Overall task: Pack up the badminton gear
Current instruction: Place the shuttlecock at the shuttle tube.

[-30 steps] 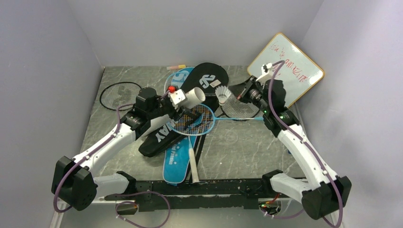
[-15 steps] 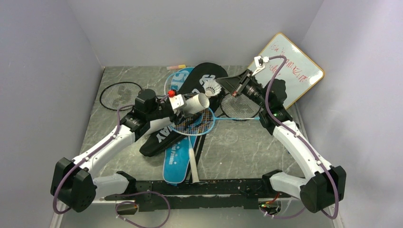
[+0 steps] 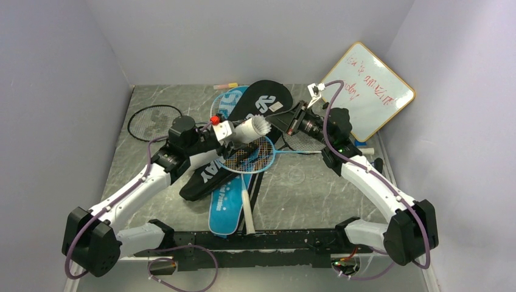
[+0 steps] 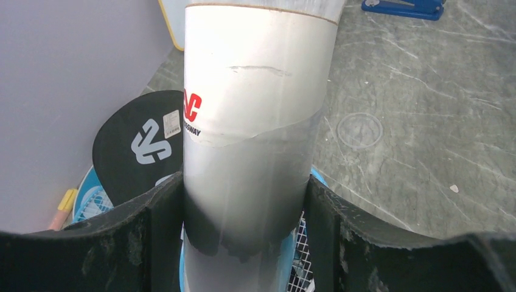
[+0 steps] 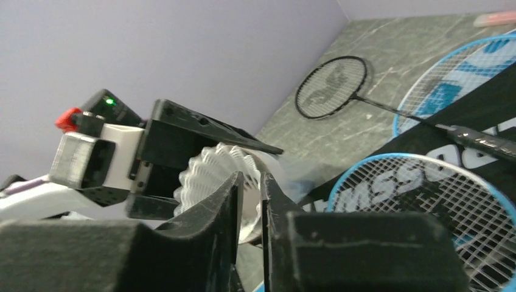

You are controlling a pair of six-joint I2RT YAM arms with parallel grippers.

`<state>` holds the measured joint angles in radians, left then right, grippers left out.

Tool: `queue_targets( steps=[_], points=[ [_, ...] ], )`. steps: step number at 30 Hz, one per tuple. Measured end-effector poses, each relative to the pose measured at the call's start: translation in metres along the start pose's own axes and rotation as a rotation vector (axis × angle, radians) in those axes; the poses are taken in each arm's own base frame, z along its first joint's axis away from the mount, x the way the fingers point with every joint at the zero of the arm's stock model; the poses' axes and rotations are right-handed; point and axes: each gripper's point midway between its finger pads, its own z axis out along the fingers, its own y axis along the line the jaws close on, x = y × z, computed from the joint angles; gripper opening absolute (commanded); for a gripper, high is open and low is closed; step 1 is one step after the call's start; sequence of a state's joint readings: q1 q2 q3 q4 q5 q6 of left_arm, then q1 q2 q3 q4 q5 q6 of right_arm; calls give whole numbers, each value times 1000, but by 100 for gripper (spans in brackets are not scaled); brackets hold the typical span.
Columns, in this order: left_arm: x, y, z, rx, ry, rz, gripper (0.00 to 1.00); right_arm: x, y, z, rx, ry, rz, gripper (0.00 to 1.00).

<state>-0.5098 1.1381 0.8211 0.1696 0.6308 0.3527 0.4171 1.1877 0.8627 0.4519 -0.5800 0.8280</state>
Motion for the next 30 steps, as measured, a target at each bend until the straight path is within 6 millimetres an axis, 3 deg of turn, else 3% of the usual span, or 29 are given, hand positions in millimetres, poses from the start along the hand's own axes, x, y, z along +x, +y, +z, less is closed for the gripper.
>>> queue_targets(
  steps=[2,11,18,25,28,30],
  points=[
    [-3,1,-1,-4,-9,6,55,4,-7,0,23,10,-20,35],
    [-5,1,-1,-7,-16,11,55,15,-31,-6,121,50,-105,45],
    [-4,1,-1,-5,-13,9,55,25,-31,-6,106,94,-134,47],
    [4,-1,-3,0,14,-10,55,48,-25,14,107,178,-175,48],
    [5,-2,-3,5,18,-14,55,50,-26,16,126,186,-184,55],
    [6,-2,-3,0,20,-14,56,48,-31,14,162,176,-191,66]
  ],
)
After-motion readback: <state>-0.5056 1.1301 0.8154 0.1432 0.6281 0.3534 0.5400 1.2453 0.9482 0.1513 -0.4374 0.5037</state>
